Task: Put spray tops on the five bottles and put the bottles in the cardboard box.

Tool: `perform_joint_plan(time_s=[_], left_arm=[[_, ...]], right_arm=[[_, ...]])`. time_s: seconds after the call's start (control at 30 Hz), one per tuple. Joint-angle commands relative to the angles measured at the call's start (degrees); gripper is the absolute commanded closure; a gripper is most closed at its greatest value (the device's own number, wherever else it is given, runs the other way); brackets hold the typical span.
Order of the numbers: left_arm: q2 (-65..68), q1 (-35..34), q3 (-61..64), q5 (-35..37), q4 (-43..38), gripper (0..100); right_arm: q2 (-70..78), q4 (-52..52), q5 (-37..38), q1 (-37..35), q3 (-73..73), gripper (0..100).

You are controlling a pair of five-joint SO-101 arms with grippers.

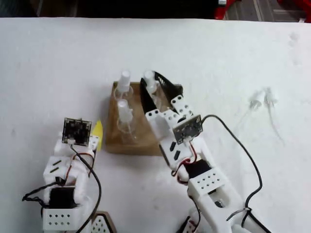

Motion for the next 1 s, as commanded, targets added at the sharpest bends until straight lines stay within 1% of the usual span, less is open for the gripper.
perform_joint_plan(time_s=[0.0, 0.13, 0.4, 0.57, 0.77, 0.97], left_arm=[[-0.3, 0.3, 0.1, -0.7, 0.2, 83], [-0.3, 0.1, 0.1, -0.7, 0.2, 83], [-0.3, 0.1, 0.1, -0.7, 0.2, 83], [-0.3, 0.1, 0.1, -0.7, 0.2, 83], [-0.3, 0.1, 0.1, -0.7, 0.2, 83], [-0.3, 0.3, 0.1, -0.7, 0.2, 83]], right_arm=[[-1.1, -1.0, 0.2, 0.0, 0.2, 98.2], [-0.1, -0.9, 0.2, 0.0, 0.2, 98.2], [9.1, -1.5, 0.2, -0.1, -1.5, 98.2], [9.3, -1.5, 0.2, 0.0, -1.3, 98.2], [9.4, -1.2, 0.2, 2.9, -1.1, 98.2], [9.3, -1.4, 0.4, 2.2, 1.8, 97.7]])
